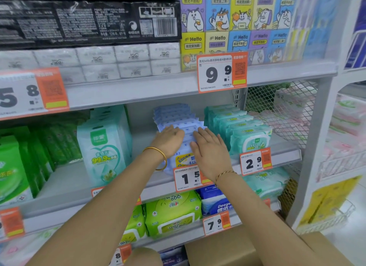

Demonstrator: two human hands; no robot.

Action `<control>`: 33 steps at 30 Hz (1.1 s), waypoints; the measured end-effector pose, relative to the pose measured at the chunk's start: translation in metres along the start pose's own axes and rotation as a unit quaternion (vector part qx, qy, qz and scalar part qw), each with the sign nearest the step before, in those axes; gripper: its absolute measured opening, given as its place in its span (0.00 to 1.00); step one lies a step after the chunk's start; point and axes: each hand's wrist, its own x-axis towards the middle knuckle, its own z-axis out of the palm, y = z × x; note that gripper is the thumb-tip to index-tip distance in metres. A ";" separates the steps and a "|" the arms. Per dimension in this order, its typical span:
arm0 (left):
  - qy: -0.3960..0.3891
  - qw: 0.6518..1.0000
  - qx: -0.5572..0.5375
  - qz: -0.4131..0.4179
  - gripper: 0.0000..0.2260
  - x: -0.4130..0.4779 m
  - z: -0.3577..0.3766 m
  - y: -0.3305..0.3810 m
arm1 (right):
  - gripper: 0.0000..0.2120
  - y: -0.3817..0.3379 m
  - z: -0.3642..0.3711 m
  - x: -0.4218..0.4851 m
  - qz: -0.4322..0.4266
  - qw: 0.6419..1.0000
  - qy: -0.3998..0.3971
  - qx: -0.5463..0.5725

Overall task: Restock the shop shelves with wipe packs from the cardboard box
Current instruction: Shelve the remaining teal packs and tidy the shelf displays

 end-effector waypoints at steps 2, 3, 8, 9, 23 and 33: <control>-0.019 0.998 0.057 -0.007 0.19 0.002 0.003 -0.004 | 0.32 0.001 -0.001 -0.001 -0.001 1.000 -0.007 0.004; -0.024 0.997 0.078 -0.001 0.21 0.003 0.004 -0.006 | 0.31 0.001 -0.002 0.000 -0.001 1.000 -0.012 0.003; 0.036 0.999 0.018 0.036 0.22 -0.012 0.003 -0.010 | 0.23 0.001 -0.009 -0.004 0.002 1.000 -0.003 0.015; 0.055 0.997 -0.009 0.045 0.22 -0.017 0.003 -0.012 | 0.23 -0.001 -0.011 -0.006 0.004 1.000 0.011 0.022; 0.071 0.991 -0.081 0.084 0.22 -0.045 -0.003 -0.038 | 0.22 -0.022 -0.015 -0.022 0.007 1.000 0.005 -0.019; 0.414 0.897 -0.118 0.100 0.21 -0.093 -0.032 -0.079 | 0.20 -0.101 0.002 -0.017 -0.088 0.979 0.007 0.183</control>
